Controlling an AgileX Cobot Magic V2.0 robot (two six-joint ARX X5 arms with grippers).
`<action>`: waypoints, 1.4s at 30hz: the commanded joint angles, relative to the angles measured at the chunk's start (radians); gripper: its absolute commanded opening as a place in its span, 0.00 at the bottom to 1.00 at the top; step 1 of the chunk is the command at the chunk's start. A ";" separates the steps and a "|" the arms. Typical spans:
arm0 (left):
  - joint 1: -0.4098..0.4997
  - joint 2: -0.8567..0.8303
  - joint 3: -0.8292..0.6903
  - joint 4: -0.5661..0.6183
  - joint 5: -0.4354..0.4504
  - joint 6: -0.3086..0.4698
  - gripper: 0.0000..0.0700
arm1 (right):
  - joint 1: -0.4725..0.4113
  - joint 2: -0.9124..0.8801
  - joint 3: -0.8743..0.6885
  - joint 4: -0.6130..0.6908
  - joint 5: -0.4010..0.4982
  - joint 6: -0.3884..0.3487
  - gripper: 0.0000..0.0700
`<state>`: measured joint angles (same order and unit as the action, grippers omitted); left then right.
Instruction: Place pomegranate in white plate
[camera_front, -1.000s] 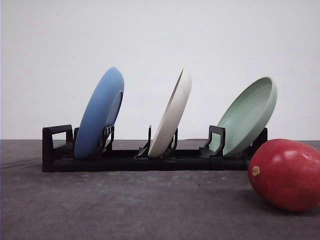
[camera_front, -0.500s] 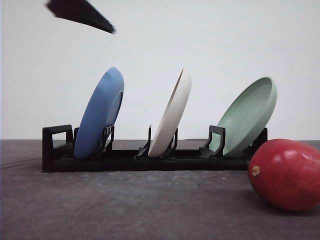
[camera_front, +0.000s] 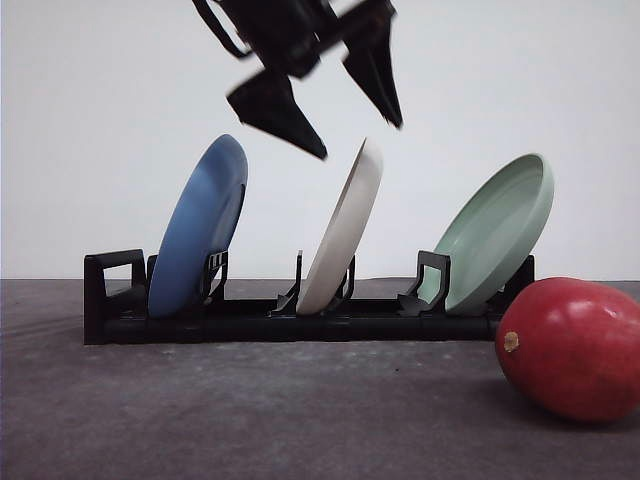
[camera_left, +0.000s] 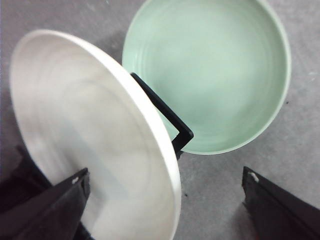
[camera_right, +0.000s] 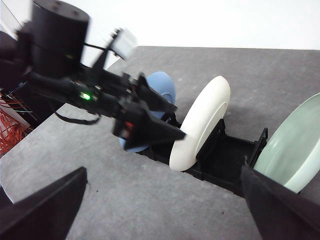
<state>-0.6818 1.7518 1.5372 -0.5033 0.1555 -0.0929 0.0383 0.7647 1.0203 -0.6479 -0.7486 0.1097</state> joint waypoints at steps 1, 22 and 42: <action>-0.016 0.024 0.026 0.033 -0.003 0.014 0.85 | 0.002 0.006 0.019 0.004 -0.003 0.011 0.89; -0.044 0.099 0.027 0.047 -0.031 0.021 0.00 | 0.005 0.006 0.019 0.000 -0.003 0.021 0.89; -0.096 -0.088 0.027 -0.019 -0.031 0.018 0.00 | 0.005 0.006 0.018 -0.004 0.016 0.017 0.89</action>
<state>-0.7651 1.6659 1.5383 -0.5286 0.1249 -0.0784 0.0402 0.7647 1.0203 -0.6552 -0.7341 0.1207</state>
